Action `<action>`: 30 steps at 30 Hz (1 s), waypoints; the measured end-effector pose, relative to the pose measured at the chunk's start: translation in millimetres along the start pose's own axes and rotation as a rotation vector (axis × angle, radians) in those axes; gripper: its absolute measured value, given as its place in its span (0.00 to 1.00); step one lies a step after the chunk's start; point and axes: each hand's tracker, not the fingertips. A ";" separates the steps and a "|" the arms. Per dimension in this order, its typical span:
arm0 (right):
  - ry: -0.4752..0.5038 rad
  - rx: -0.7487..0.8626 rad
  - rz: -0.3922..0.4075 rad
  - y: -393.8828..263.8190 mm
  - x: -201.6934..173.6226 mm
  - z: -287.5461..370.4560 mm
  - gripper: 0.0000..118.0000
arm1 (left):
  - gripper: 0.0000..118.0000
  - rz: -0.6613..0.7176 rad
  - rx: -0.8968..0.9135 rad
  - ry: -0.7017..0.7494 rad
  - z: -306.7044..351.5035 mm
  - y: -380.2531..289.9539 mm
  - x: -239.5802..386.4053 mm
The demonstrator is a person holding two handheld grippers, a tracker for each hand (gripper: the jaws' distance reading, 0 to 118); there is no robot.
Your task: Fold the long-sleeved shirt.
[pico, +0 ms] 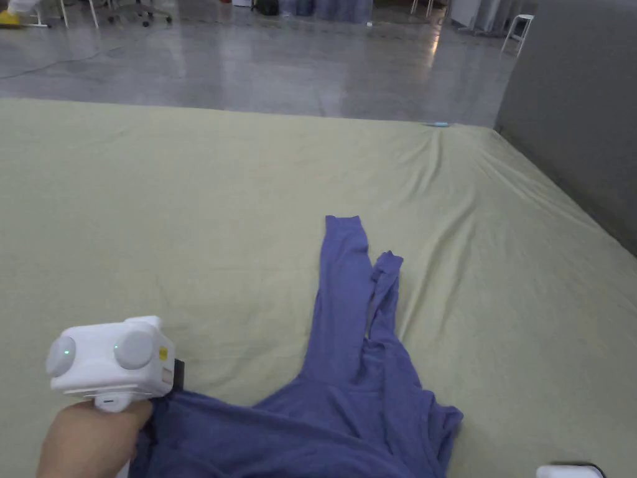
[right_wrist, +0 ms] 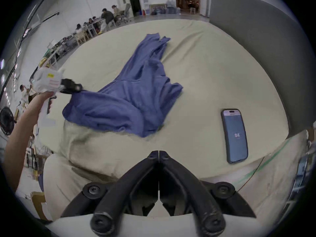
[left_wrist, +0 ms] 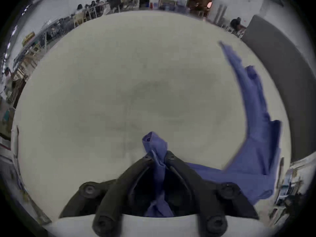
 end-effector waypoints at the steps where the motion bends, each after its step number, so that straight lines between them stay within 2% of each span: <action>1: -0.005 0.000 -0.010 8.2 4.0 -3.6 0.00 | 0.01 -0.019 0.076 0.035 14.8 2.0 -0.6; 2: -0.006 0.007 -0.018 16.7 7.8 -7.2 0.01 | 0.01 -0.028 0.081 0.025 25.1 0.0 -0.4; 3: 0.008 0.031 -0.044 29.0 14.5 -12.4 0.30 | 0.01 -0.032 0.109 -0.006 36.8 -1.8 -0.4; 5: 0.039 0.051 -0.121 58.2 27.2 -32.2 0.95 | 0.01 0.000 0.112 -0.066 64.1 -16.9 8.0; 6: 0.049 0.030 -0.157 74.6 31.3 -47.2 0.99 | 0.01 0.008 0.124 -0.081 75.5 -21.1 7.2; 7: 0.024 -0.018 -0.183 94.8 35.6 -66.8 0.99 | 0.01 0.020 0.135 -0.087 87.9 -26.4 6.6; 8: 0.024 0.023 -0.207 103.0 34.7 -71.8 0.99 | 0.01 0.021 0.142 -0.089 87.7 -22.2 1.1; 9: 0.055 -0.007 -0.202 116.6 33.7 -86.7 0.99 | 0.01 0.029 0.144 -0.097 95.1 -25.4 -0.2; 11: 0.040 -0.055 -0.249 142.2 35.9 -113.2 0.98 | 0.01 0.050 0.156 -0.109 108.5 -31.2 -3.3; 12: 0.030 -0.069 -0.274 152.3 34.2 -126.6 0.91 | 0.01 0.062 0.162 -0.116 111.5 -33.6 -5.3; 15: 0.020 -0.100 -0.230 170.3 12.2 -156.3 0.87 | 0.01 0.066 0.171 -0.126 125.7 -40.0 -7.2; 17: -0.017 -0.108 -0.139 173.7 -6.7 -169.8 0.68 | 0.01 0.078 0.180 -0.135 130.0 -42.6 -10.2; 19: -0.102 -0.189 -0.030 170.5 -22.5 -186.8 0.39 | 0.01 0.093 0.187 -0.138 134.6 -42.5 -15.0; 20: -0.145 -0.200 -0.014 168.8 -25.7 -187.1 0.28 | 0.01 0.095 0.192 -0.132 135.0 -44.8 -16.6; 21: -0.129 -0.142 -0.022 167.4 -27.7 -178.5 0.14 | 0.01 0.096 0.196 -0.123 136.5 -44.9 -19.2; 24: -0.097 -0.092 -0.011 167.2 -27.1 -149.0 0.10 | 0.01 0.137 0.212 -0.137 143.8 -46.4 -30.6; 28: -0.090 0.041 0.104 175.7 -21.4 -85.8 0.10 | 0.01 0.204 0.280 -0.162 163.8 -43.8 -43.7; 30: -0.055 0.098 0.128 183.3 -15.5 -48.7 0.10 | 0.01 0.240 0.337 -0.194 179.5 -39.0 -49.8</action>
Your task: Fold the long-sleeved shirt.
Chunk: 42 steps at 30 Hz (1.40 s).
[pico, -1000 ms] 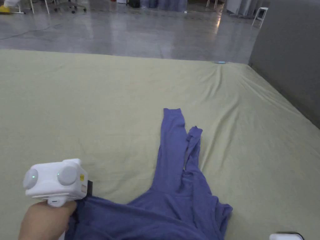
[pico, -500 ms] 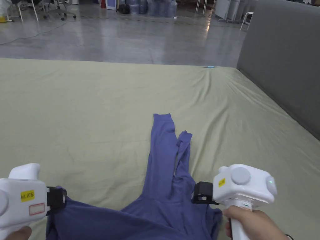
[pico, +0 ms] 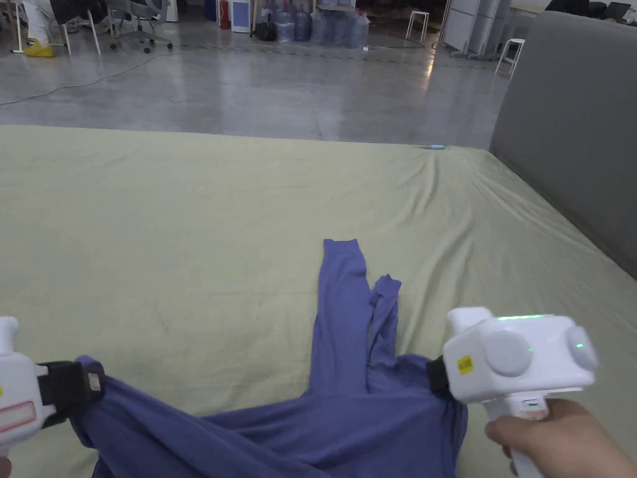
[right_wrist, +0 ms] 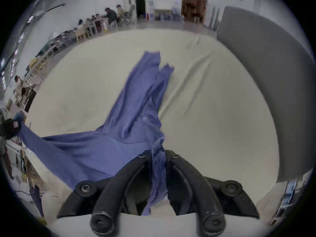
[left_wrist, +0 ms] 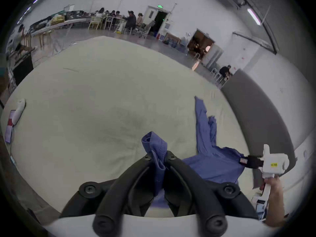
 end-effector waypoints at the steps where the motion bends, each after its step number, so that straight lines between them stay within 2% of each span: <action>1: -0.003 0.030 -0.002 7.2 4.2 18.0 0.10 | 0.01 0.017 0.025 -0.018 7.7 7.0 0.2; 8: -0.062 0.250 0.085 67.2 30.1 133.7 0.10 | 0.01 0.010 0.273 -0.058 72.0 79.4 18.9; 11: -0.064 0.335 0.067 102.4 33.7 175.3 0.10 | 0.01 -0.002 0.352 -0.107 93.1 121.2 39.1; 13: -0.071 0.372 0.083 133.5 30.7 198.6 0.10 | 0.01 -0.026 0.393 -0.157 100.1 156.2 60.6; 17: -0.070 0.398 0.067 193.8 25.8 225.9 0.10 | 0.01 -0.030 0.404 -0.180 95.4 213.9 93.8; 19: -0.116 0.418 0.059 229.9 25.3 237.4 0.10 | 0.01 -0.035 0.406 -0.178 86.2 248.4 109.4; 22: -0.155 0.429 0.005 284.2 33.0 249.3 0.10 | 0.01 -0.014 0.410 -0.165 66.5 310.3 119.2; 25: -0.205 0.457 -0.016 329.0 36.4 255.9 0.10 | 0.01 0.033 0.394 -0.185 45.8 357.9 130.8; 29: -0.245 0.515 -0.045 367.9 35.5 270.7 0.10 | 0.01 0.033 0.394 -0.143 26.9 391.2 150.7; 36: -0.265 0.606 -0.060 396.0 31.2 282.9 0.10 | 0.01 0.072 0.473 -0.188 33.5 418.7 172.9; 39: -0.248 0.609 -0.060 387.6 37.9 262.7 0.10 | 0.01 0.027 0.469 -0.186 23.7 408.4 172.4; 42: -0.233 0.515 -0.019 360.6 43.6 214.8 0.10 | 0.01 -0.038 0.392 -0.126 -7.1 381.5 157.7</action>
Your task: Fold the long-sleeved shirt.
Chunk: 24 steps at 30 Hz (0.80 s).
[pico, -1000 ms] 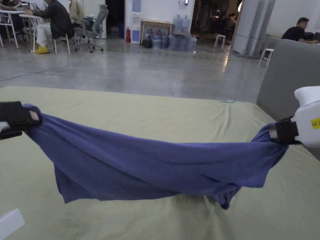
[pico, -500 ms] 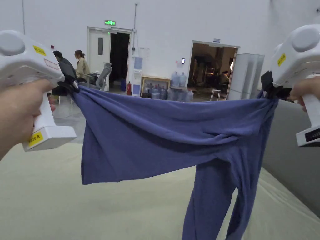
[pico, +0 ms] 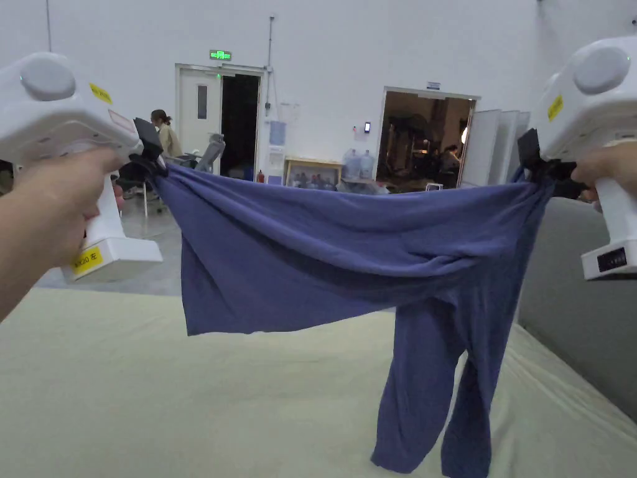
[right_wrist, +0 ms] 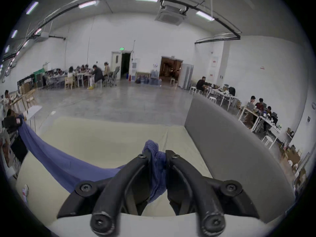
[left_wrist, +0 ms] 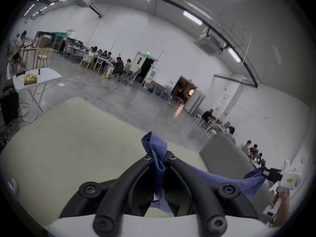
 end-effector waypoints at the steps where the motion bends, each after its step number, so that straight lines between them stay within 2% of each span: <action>1: 0.012 -0.015 0.018 -24.2 -1.4 -9.3 0.10 | 0.01 -0.002 -0.048 0.007 -6.3 -18.1 -10.3; 3: 0.035 -0.065 0.049 -76.0 -5.1 -26.9 0.10 | 0.01 -0.008 -0.124 -0.004 -14.8 -59.6 -34.7; 6: 0.090 -0.161 0.080 -174.5 -8.3 -43.4 0.10 | 0.01 -0.144 -0.261 0.003 -20.7 -139.2 -72.0; 8: 0.150 -0.287 0.108 -243.7 -11.7 -50.4 0.10 | 0.01 -0.218 -0.328 -0.012 -11.9 -196.2 -96.9; 13: 0.227 -0.487 0.160 -397.3 -12.2 -41.1 0.10 | 0.01 -0.238 -0.573 0.018 28.9 -329.8 -150.4; 18: 0.259 -0.613 0.095 -484.9 -7.2 2.6 0.10 | 0.01 -0.239 -0.725 0.024 82.6 -407.5 -188.8; 20: 0.272 -0.636 0.055 -505.2 -1.9 17.8 0.10 | 0.01 -0.222 -0.724 0.016 102.3 -417.6 -207.2; 24: 0.260 -0.655 0.054 -531.1 1.2 32.3 0.10 | 0.01 -0.156 -0.744 0.030 131.4 -430.8 -224.7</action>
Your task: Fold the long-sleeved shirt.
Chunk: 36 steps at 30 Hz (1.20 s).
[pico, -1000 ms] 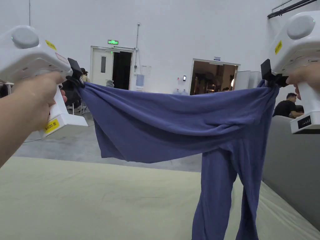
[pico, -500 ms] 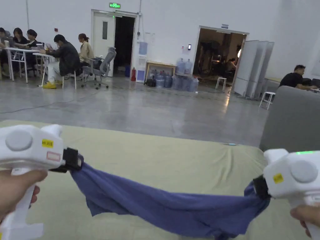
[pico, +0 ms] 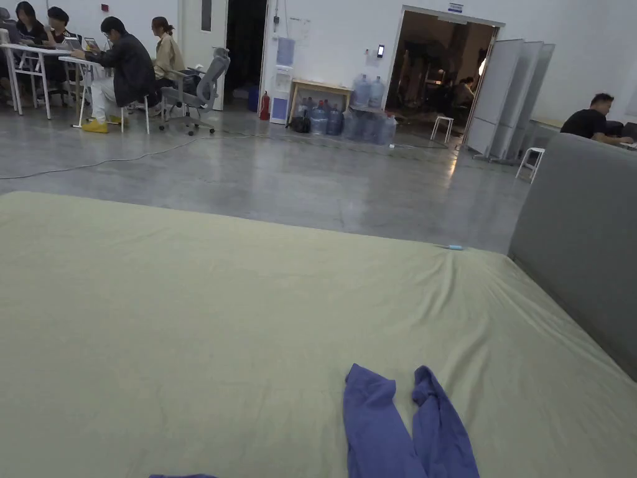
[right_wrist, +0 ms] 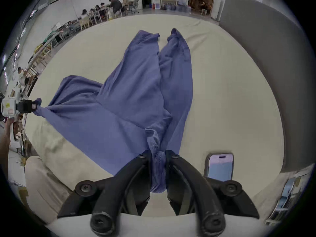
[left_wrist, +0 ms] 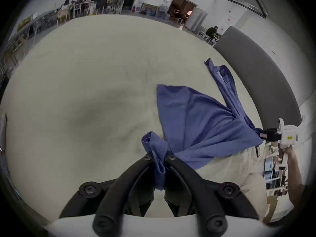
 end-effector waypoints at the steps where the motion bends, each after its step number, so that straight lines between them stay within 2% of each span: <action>1: 0.003 -0.012 -0.016 -4.5 1.0 -5.3 0.10 | 0.01 0.009 -0.008 0.002 -1.8 -5.4 -2.6; 3: 0.021 -0.044 -0.058 -13.3 0.2 -16.6 0.10 | 0.01 0.042 -0.021 0.006 -7.8 -13.3 -6.1; 6: -0.012 -0.091 -0.070 -23.1 -0.6 -41.4 0.10 | 0.01 0.075 -0.031 0.024 -22.3 -24.7 -7.5; 9: -0.020 -0.064 -0.112 -28.6 -0.2 -49.9 0.10 | 0.01 0.122 -0.020 0.033 -29.7 -33.2 -8.3; 11: -0.010 -0.065 -0.148 -25.4 4.8 -47.0 0.17 | 0.01 0.166 -0.008 0.028 -24.9 -30.6 -6.0; 12: 0.006 -0.067 -0.200 -22.4 10.8 -42.5 0.31 | 0.08 0.170 -0.013 0.027 -27.9 -30.1 -12.4; 13: 0.024 -0.066 -0.238 -18.7 19.7 -35.6 0.50 | 0.24 0.159 -0.019 0.031 -18.9 -26.5 -7.8; 14: 0.045 -0.066 -0.275 -16.2 27.3 -27.0 0.70 | 0.53 0.134 -0.003 0.057 -7.9 -23.8 -3.2; 15: 0.052 -0.036 -0.334 -15.8 34.1 -11.3 0.83 | 0.91 0.113 0.054 0.057 8.6 -22.4 1.3; 16: 0.092 0.035 -0.386 -16.9 42.1 10.0 0.83 | 1.00 0.099 0.135 0.029 28.5 -25.4 8.9; 19: 0.123 0.165 -0.465 -29.4 44.6 56.5 0.83 | 0.99 0.089 0.274 -0.036 69.9 -32.4 20.6; 20: 0.121 0.186 -0.476 -35.4 42.4 65.4 0.83 | 0.98 0.092 0.259 -0.037 74.3 -41.8 36.2; 21: 0.123 0.189 -0.472 -45.0 37.3 71.7 0.81 | 0.89 0.078 0.200 -0.028 76.0 -48.6 43.9; 22: 0.124 0.186 -0.467 -52.1 32.4 74.3 0.68 | 0.65 0.055 0.144 0.010 73.7 -56.8 51.0; 23: 0.118 0.180 -0.447 -57.9 22.4 72.5 0.41 | 0.16 0.037 0.123 0.070 68.0 -63.8 58.5; 24: 0.096 0.171 -0.388 -63.9 11.9 70.5 0.00 | 0.00 0.010 0.090 0.139 59.2 -63.5 61.3; 25: 0.053 0.150 -0.331 -68.9 -0.7 64.8 0.00 | 0.00 -0.012 0.082 0.206 51.3 -71.4 68.1; 26: 0.011 0.127 -0.306 -70.5 -8.5 58.1 0.00 | 0.00 0.005 0.095 0.170 47.1 -76.8 69.0; 28: 0.042 0.095 -0.207 -55.6 -23.5 42.9 0.00 | 0.00 0.055 0.088 0.044 45.2 -74.8 67.0; 29: 0.081 0.096 -0.188 -44.3 -25.5 38.4 0.00 | 0.00 0.086 0.111 0.025 46.1 -73.3 67.5; 31: 0.094 0.103 -0.172 -9.6 -33.8 27.8 0.01 | 0.00 0.091 0.149 0.030 47.3 -66.4 70.4; 32: 0.108 0.115 -0.131 15.6 -38.7 23.0 0.19 | 0.00 0.082 0.158 0.035 49.6 -62.9 82.7; 33: 0.133 0.142 -0.095 47.3 -43.7 17.3 0.63 | 0.00 0.074 0.179 0.037 49.8 -58.3 88.9; 34: 0.151 0.180 -0.057 81.5 -49.0 9.5 0.94 | 0.00 0.065 0.193 0.036 48.8 -53.0 93.4; 35: 0.169 0.204 -0.023 107.0 -55.7 0.4 1.00 | 0.00 0.062 0.197 0.032 47.4 -48.7 96.5; 36: 0.158 0.201 -0.007 141.0 -62.1 -16.4 1.00 | 0.00 0.062 0.201 0.023 46.7 -42.7 101.2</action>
